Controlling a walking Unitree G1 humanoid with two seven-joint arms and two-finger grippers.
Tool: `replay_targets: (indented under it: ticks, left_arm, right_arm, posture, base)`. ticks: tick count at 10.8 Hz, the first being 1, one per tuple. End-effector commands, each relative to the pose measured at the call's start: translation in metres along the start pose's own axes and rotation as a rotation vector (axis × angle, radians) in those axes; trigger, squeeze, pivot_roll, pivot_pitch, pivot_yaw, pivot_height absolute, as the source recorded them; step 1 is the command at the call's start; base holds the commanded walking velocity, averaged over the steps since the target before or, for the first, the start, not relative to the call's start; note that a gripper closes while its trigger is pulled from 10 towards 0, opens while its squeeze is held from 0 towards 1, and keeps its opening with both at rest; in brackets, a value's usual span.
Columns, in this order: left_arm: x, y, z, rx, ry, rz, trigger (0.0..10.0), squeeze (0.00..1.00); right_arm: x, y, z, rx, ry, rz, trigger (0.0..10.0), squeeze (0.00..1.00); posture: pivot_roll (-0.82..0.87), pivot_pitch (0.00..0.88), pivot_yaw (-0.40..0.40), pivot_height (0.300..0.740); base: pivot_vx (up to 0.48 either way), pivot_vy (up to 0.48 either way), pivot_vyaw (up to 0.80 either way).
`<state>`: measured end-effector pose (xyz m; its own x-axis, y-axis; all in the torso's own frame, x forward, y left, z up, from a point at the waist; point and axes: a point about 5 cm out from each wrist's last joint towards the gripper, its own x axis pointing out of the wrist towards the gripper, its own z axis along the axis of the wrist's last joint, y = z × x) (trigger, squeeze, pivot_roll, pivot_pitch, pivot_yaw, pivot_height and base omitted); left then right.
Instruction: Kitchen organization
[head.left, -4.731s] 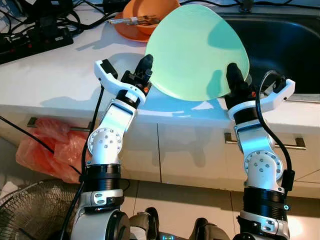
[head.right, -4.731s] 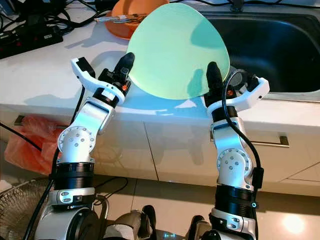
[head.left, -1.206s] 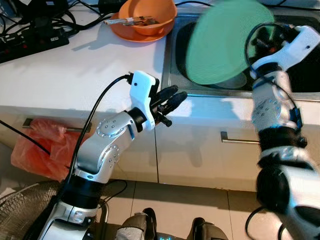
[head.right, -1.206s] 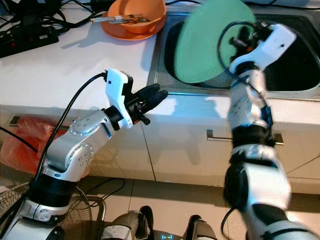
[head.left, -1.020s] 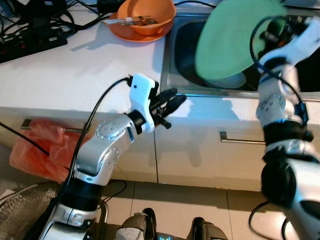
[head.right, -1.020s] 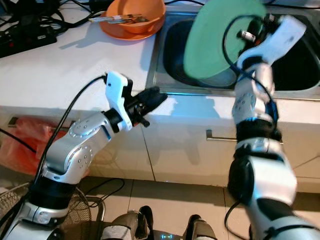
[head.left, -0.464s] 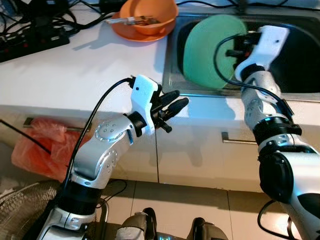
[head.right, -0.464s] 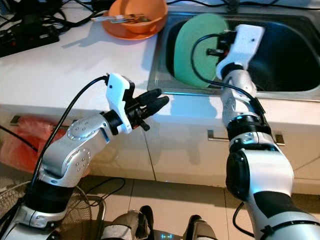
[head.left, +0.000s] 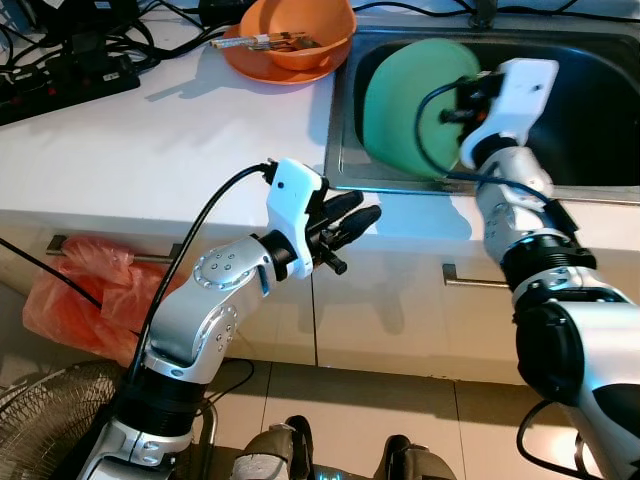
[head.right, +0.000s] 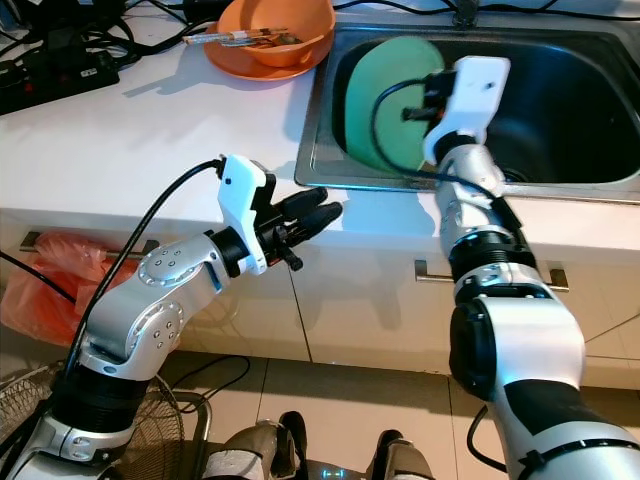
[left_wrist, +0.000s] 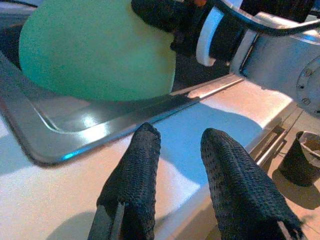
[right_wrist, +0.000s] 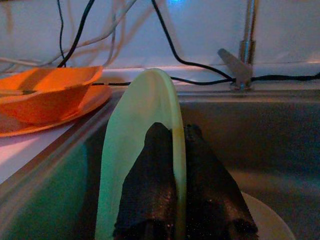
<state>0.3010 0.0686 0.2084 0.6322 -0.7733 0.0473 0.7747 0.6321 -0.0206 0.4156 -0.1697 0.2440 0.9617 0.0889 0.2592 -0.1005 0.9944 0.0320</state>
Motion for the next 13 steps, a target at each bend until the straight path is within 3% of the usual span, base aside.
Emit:
replay_targets:
  ticks: [1,3,4,5,6,7,8,13]
  left_arm:
    - [-0.001,-0.005,-0.001,0.011,0.013,-0.021,10.0,0.0]
    - [-0.001,-0.006,-0.001,0.009,0.015,-0.019,10.0,0.0]
    - [-0.002,-0.006,-0.002,0.007,0.017,-0.017,10.0,0.0]
    - [-0.002,-0.005,-0.002,0.006,0.019,-0.015,10.0,0.0]
    - [-0.003,-0.006,-0.002,0.004,0.02,-0.014,10.0,0.0]
    - [-0.003,-0.006,-0.003,0.002,0.02,-0.012,10.0,0.0]
    - [-0.003,-0.006,-0.002,0.0,0.019,-0.011,10.0,0.0]
    - [-0.002,-0.003,-0.002,-0.007,0.01,0.008,10.0,0.0]
  right_arm:
    - [0.002,0.01,0.0,-0.005,0.001,0.04,10.0,0.0]
    - [0.001,0.011,-0.005,-0.002,0.024,0.041,10.0,0.0]
    - [-0.001,0.012,-0.01,0.001,0.04,0.045,10.0,0.54]
    - [-0.002,0.014,-0.013,0.005,0.051,0.048,10.0,0.68]
    - [-0.003,0.015,-0.016,0.001,0.062,0.052,10.0,0.75]
    - [-0.004,0.015,-0.018,0.005,0.071,0.049,10.0,0.43]
    - [-0.004,0.014,-0.019,0.013,0.076,0.044,10.0,0.0]
    - [-0.002,0.003,-0.003,0.033,-0.022,0.0,10.0,0.0]
  posture:
    - [0.15,0.179,0.049,0.74]
    - [0.16,0.183,0.048,0.74]
    - [0.16,0.188,0.046,0.74]
    - [0.16,0.19,0.046,0.74]
    - [0.16,0.196,0.043,0.74]
    - [0.16,0.198,0.042,0.74]
    - [0.16,0.2,0.042,0.74]
    - [0.14,0.206,0.041,0.74]
  base:
    - [0.0,0.0,0.0]
    - [0.0,0.0,0.0]
    - [0.0,0.0,0.0]
    - [0.0,0.0,0.0]
    - [0.0,0.0,0.0]
    - [0.0,0.0,0.0]
    - [0.0,0.0,0.0]
    - [0.0,0.0,0.0]
